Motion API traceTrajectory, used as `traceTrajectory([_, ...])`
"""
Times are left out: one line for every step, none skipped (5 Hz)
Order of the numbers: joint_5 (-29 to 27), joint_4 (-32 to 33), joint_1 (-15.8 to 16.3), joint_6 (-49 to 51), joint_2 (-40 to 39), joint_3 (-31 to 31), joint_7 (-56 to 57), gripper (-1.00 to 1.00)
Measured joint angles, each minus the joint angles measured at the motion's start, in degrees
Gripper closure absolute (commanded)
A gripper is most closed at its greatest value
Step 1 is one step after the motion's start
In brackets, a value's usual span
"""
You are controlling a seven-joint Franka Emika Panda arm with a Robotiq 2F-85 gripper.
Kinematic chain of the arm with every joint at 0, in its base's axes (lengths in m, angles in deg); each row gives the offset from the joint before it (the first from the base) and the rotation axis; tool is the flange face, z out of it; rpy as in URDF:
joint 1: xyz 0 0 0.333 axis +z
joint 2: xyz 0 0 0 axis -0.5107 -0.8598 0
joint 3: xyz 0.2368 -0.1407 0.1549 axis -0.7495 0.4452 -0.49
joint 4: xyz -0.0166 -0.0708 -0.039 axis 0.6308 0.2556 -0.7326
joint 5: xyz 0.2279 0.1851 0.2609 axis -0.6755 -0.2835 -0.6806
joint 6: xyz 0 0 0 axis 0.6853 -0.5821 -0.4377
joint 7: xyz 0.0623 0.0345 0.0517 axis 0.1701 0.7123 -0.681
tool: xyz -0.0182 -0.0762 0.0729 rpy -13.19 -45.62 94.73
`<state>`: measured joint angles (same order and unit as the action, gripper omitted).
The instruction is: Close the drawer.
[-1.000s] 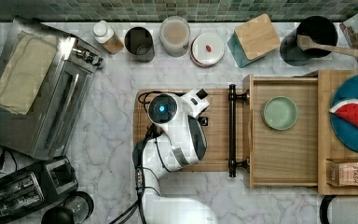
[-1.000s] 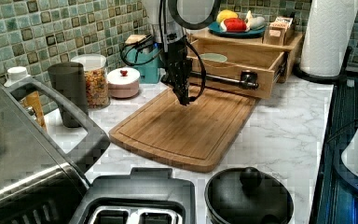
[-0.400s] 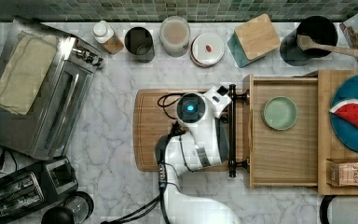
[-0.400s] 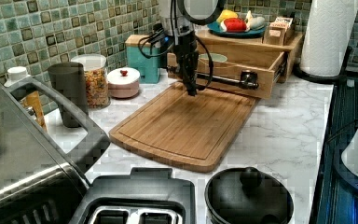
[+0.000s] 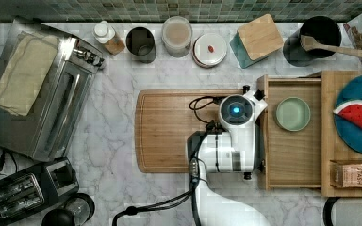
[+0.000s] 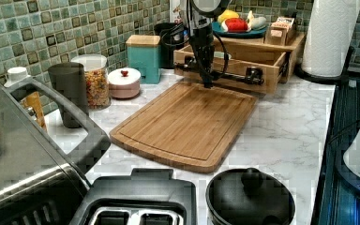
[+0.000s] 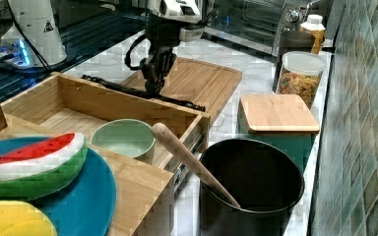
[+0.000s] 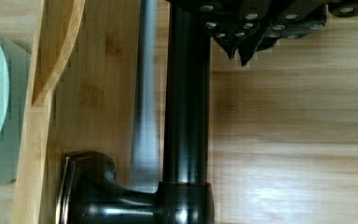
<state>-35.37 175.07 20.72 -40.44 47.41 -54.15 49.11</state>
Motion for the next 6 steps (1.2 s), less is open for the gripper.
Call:
traceTrajectory([-2.64, -0.9, -2.54, 0.0, -0.45, 0.43, 5.74, 1.0])
traceTrajectory([-2.98, -1.9, -4.41, -1.96, -1.66, 0.9, 12.34, 1.0])
traceTrajectory([-4.6, -3.02, -6.67, -4.5, -3.78, 1.23, 15.5, 1.0])
traceTrajectory([-5.15, -4.25, -8.62, -6.55, -4.77, 2.75, 16.67, 1.0])
traceTrajectory([-5.16, -5.04, -11.72, -8.34, -4.77, 3.34, 18.24, 1.0])
traceTrajectory([-5.16, -6.94, -14.72, -9.65, -5.97, 3.25, 21.04, 1.0])
